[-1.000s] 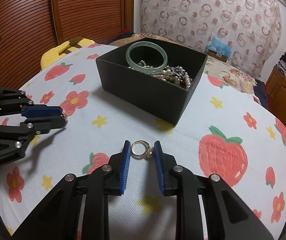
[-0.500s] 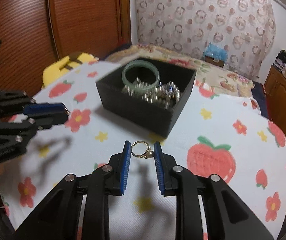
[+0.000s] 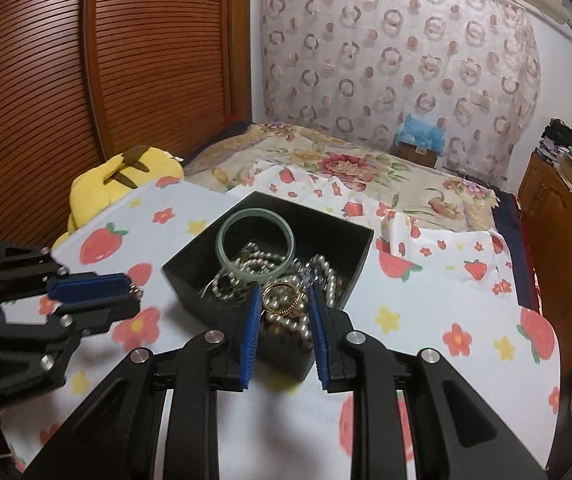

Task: Organize jewelry
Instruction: 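Lower the ring and earring into the black box and open both grippers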

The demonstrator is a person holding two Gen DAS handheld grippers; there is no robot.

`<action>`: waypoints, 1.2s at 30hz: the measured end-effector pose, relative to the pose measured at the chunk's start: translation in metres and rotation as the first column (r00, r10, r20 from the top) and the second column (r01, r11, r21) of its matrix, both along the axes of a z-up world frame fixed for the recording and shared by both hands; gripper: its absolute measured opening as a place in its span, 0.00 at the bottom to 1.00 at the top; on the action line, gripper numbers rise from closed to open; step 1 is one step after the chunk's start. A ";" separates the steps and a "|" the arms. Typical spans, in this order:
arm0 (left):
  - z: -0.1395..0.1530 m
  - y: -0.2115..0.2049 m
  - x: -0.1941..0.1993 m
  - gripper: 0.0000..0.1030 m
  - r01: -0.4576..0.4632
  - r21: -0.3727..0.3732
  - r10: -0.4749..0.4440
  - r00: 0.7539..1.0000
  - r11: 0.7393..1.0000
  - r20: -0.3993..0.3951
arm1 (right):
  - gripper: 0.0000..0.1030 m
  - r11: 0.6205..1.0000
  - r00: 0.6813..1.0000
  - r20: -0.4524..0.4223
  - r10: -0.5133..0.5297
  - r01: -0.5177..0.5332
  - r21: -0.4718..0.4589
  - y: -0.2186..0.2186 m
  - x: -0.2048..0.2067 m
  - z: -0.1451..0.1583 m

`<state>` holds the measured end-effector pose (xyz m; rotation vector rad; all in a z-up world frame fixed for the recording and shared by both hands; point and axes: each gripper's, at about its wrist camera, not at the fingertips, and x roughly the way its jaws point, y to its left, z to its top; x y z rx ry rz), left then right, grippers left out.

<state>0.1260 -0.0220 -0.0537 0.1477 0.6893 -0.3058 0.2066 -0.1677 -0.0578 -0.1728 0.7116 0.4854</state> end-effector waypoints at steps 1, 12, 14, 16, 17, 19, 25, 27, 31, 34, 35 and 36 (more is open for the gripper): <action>0.000 0.000 0.002 0.13 -0.002 -0.004 0.002 1.000 1.000 -0.001 | 0.25 1.000 1.000 -0.007 -0.003 0.003 0.001 0.001 0.006 -0.001; -0.006 -0.005 0.019 0.13 -0.006 -0.024 0.006 1.000 1.000 -0.001 | 0.32 0.997 0.999 -0.041 -0.002 0.005 0.081 -0.013 0.026 0.001; -0.004 -0.008 0.025 0.13 -0.006 -0.029 0.006 1.000 1.000 0.004 | 0.32 0.996 0.999 -0.042 -0.010 0.014 0.087 -0.018 0.025 0.001; -0.003 -0.011 0.032 0.13 -0.008 -0.025 0.008 1.000 1.000 0.010 | 0.32 0.995 0.999 -0.044 -0.020 0.024 0.096 -0.023 0.022 0.001; -0.002 -0.013 0.035 0.13 -0.008 -0.023 0.009 1.000 1.000 0.011 | 0.32 0.995 0.999 -0.045 -0.025 0.030 0.100 -0.026 0.021 0.001; -0.001 -0.016 0.044 0.13 -0.012 -0.022 0.013 1.000 1.000 0.014 | 0.32 0.994 0.998 -0.043 -0.036 0.040 0.104 -0.031 0.017 0.002; -0.001 -0.021 0.067 0.13 -0.029 -0.057 0.029 1.000 0.998 0.002 | 0.32 0.991 0.997 -0.042 -0.067 0.071 0.117 -0.048 0.006 0.000; -0.003 -0.023 0.073 0.13 -0.032 -0.062 0.032 0.999 0.998 -0.003 | 0.32 0.990 0.996 -0.043 -0.080 0.085 0.116 -0.052 0.004 -0.001; -0.002 -0.027 0.077 0.13 -0.035 -0.060 0.035 0.999 0.998 0.003 | 0.32 0.989 0.995 -0.040 -0.092 0.096 0.116 -0.058 0.001 -0.003; -0.001 -0.027 0.077 0.13 -0.035 -0.061 0.036 0.999 0.998 0.002 | 0.32 0.988 0.994 -0.038 -0.100 0.103 0.116 -0.059 -0.001 -0.003; 0.000 -0.028 0.077 0.13 -0.036 -0.061 0.036 0.999 0.997 0.002 | 0.32 0.988 0.994 -0.036 -0.102 0.106 0.116 -0.059 -0.002 -0.003; -0.001 -0.028 0.078 0.13 -0.037 -0.062 0.037 0.999 0.997 0.003 | 0.32 0.987 0.994 -0.035 -0.105 0.108 0.117 -0.059 -0.002 -0.003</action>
